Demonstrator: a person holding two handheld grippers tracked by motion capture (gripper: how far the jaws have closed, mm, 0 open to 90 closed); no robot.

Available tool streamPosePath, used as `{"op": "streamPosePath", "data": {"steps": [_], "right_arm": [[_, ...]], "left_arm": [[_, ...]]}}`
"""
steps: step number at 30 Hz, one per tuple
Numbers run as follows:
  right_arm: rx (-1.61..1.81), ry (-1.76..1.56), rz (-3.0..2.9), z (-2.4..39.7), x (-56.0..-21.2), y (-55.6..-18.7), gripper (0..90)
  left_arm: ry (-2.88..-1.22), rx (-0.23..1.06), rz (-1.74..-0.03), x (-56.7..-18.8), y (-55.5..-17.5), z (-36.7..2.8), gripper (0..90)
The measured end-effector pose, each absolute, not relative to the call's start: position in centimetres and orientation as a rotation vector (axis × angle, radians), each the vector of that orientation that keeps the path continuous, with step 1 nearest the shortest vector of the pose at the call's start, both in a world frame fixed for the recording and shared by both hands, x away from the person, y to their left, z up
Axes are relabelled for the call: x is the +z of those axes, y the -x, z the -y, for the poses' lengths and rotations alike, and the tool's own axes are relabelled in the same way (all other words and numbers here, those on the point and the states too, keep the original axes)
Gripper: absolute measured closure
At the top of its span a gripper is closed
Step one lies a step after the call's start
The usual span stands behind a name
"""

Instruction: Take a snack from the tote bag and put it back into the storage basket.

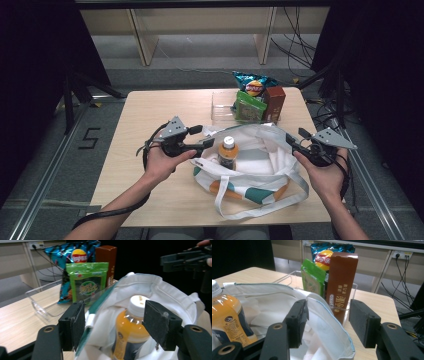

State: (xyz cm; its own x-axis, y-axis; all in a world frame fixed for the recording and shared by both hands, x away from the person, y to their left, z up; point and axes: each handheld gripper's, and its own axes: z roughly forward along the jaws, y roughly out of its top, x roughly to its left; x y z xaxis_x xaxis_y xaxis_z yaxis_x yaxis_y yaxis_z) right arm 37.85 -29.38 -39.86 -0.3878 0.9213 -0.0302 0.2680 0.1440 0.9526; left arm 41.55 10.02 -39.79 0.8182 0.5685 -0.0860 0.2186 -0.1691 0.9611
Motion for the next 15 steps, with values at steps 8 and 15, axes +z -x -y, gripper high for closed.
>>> {"op": "streamPosePath", "data": {"steps": [8,15], "right_arm": [[1.272,-1.182,-1.762,29.4,-39.7,-37.8,48.5],[1.271,-1.133,-1.780,29.5,-39.8,-38.0,48.4]], "left_arm": [[-1.773,0.314,-0.546,-40.2,-41.4,-8.3,33.6],[-1.790,0.288,-0.520,-40.6,-41.5,-6.9,34.7]]}}
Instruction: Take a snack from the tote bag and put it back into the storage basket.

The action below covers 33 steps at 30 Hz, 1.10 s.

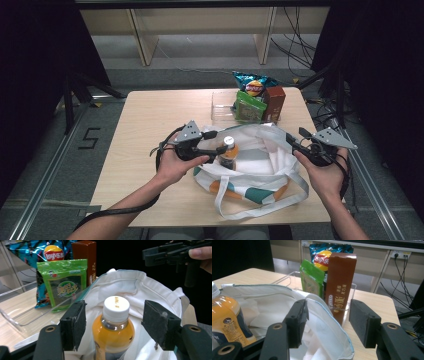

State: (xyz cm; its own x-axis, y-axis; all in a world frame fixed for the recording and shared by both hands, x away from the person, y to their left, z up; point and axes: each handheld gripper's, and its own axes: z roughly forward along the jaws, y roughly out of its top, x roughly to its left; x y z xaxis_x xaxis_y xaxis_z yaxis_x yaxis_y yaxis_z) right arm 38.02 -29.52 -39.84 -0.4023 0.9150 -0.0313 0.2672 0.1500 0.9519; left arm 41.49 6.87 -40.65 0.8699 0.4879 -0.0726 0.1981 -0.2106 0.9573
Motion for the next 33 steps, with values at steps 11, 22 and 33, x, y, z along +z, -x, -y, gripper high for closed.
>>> {"op": "streamPosePath", "data": {"steps": [11,22,33], "right_arm": [[1.262,-1.144,-1.774,29.6,-39.9,-38.0,48.1],[1.258,-1.133,-1.775,29.5,-40.0,-38.1,47.9],[1.271,-1.154,-1.793,29.5,-40.1,-38.1,47.8]], "left_arm": [[-1.820,0.279,-0.507,-41.4,-41.8,-5.8,36.3],[-1.831,0.283,-0.514,-42.3,-42.4,-5.2,43.3],[-1.829,0.305,-0.494,-42.5,-42.7,-4.7,52.2]]}}
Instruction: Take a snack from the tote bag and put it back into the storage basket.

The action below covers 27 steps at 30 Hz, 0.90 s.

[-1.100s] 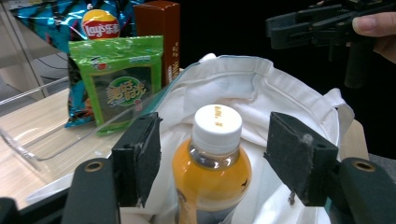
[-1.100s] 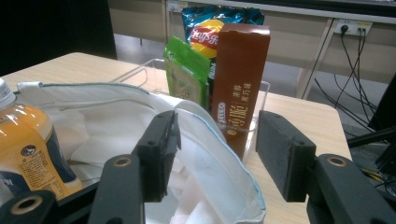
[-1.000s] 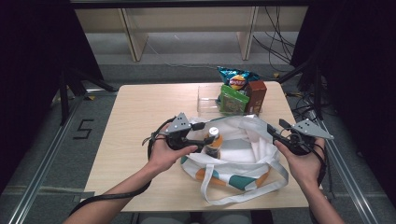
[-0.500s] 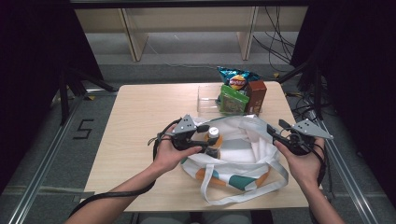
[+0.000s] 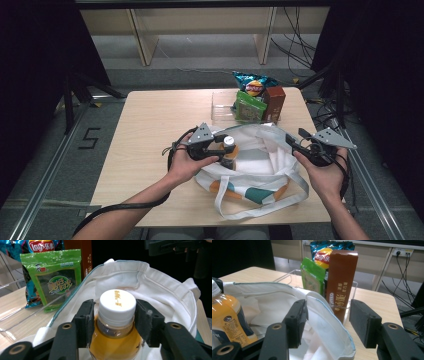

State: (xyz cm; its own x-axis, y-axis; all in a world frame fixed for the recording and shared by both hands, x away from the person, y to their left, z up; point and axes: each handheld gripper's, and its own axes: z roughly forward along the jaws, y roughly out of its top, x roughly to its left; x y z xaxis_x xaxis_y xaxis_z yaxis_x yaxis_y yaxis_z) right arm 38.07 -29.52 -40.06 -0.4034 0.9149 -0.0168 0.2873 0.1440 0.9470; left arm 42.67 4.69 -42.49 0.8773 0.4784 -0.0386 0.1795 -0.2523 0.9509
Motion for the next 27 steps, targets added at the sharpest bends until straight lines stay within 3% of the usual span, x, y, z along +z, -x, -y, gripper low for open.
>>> {"op": "streamPosePath", "data": {"steps": [5,27], "right_arm": [[1.274,-1.147,-1.781,29.5,-40.1,-38.1,47.8],[1.280,-1.165,-1.773,29.7,-40.1,-38.0,47.6]], "left_arm": [[-1.825,0.320,-0.478,-42.4,-42.6,-4.6,57.6],[-1.807,0.340,-0.463,-41.4,-42.1,-5.2,58.6]]}}
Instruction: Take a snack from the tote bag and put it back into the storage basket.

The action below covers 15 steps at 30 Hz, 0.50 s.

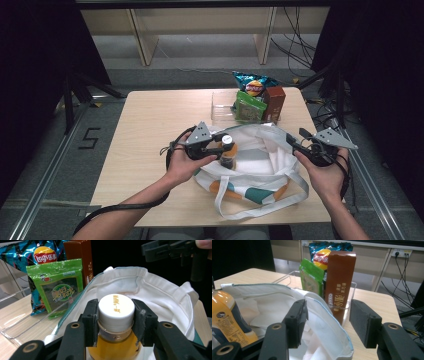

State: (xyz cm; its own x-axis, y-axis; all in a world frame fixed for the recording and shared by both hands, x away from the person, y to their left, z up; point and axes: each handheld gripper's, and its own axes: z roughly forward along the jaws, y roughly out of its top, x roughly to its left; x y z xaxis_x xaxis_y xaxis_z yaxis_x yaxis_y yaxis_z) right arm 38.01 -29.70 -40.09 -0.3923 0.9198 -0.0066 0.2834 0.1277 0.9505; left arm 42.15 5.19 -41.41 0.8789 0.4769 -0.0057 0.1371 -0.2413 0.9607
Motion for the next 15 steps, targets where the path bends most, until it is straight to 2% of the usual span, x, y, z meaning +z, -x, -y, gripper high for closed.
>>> {"op": "streamPosePath", "data": {"steps": [15], "right_arm": [[1.285,-1.173,-1.767,29.6,-40.2,-38.0,47.4]], "left_arm": [[-1.759,0.349,-0.466,-39.9,-41.8,-5.8,58.7]]}}
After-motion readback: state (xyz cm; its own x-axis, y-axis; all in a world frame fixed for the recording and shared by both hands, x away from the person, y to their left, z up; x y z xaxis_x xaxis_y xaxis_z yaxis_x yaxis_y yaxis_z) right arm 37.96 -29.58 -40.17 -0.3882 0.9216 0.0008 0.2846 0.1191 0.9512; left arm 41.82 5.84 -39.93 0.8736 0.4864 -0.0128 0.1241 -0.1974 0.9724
